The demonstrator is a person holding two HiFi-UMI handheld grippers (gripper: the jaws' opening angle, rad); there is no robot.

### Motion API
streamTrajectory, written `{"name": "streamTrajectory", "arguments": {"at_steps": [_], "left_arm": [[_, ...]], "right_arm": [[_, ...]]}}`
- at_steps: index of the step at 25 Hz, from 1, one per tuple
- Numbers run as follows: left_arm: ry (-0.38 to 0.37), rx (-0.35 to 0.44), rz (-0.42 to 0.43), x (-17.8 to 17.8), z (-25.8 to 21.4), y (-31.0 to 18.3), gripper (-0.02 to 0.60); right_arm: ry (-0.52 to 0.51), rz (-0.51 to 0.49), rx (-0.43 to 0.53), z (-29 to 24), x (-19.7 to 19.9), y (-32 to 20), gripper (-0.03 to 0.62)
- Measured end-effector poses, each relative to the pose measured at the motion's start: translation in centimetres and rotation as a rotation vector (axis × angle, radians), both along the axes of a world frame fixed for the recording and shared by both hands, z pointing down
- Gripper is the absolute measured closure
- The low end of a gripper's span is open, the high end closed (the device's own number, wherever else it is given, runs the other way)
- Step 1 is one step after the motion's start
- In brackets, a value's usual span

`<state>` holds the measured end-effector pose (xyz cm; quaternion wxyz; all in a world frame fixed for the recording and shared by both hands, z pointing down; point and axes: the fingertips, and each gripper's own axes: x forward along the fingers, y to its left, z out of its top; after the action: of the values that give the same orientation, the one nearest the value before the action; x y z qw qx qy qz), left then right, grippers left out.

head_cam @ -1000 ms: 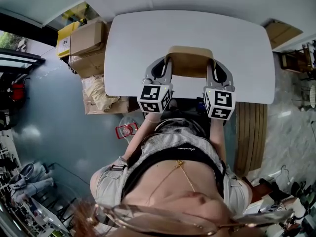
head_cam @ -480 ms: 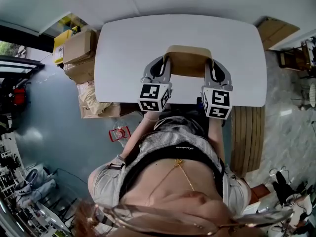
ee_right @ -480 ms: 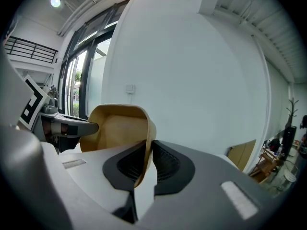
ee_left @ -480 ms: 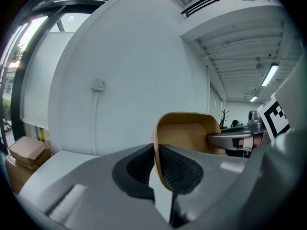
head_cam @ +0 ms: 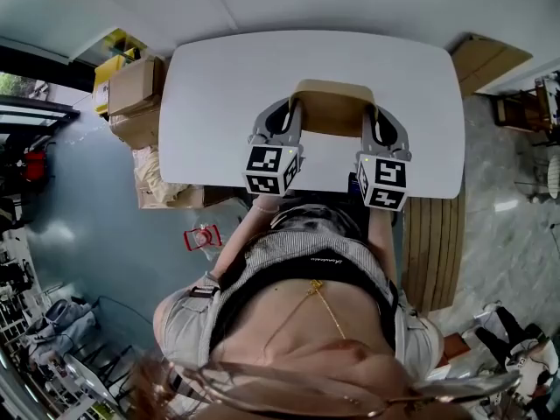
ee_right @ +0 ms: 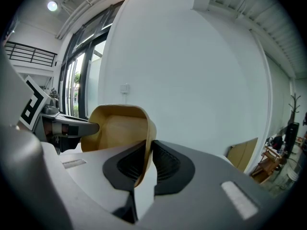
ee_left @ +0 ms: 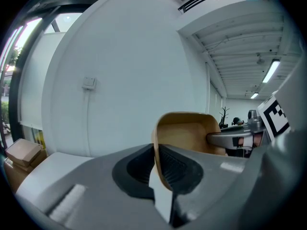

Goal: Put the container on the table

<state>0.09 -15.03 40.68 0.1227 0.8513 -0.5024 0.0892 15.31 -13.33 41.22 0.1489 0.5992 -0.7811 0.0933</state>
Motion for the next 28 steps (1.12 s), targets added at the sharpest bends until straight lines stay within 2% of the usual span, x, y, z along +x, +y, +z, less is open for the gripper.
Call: {"name": "streamTrajectory", "arguments": {"at_steps": [10, 28], "left_arm": [[0.009, -0.019, -0.029, 3.5, 0.8, -0.6, 0.569], [0.015, -0.047, -0.132, 5.8, 2.1, 0.4, 0.566]], "right_arm": [[-0.003, -0.031, -0.018, 0.4, 3.5, -0.8, 0.539], [-0.032, -0.141, -0.044, 1.3, 5.9, -1.6, 0.540]]}}
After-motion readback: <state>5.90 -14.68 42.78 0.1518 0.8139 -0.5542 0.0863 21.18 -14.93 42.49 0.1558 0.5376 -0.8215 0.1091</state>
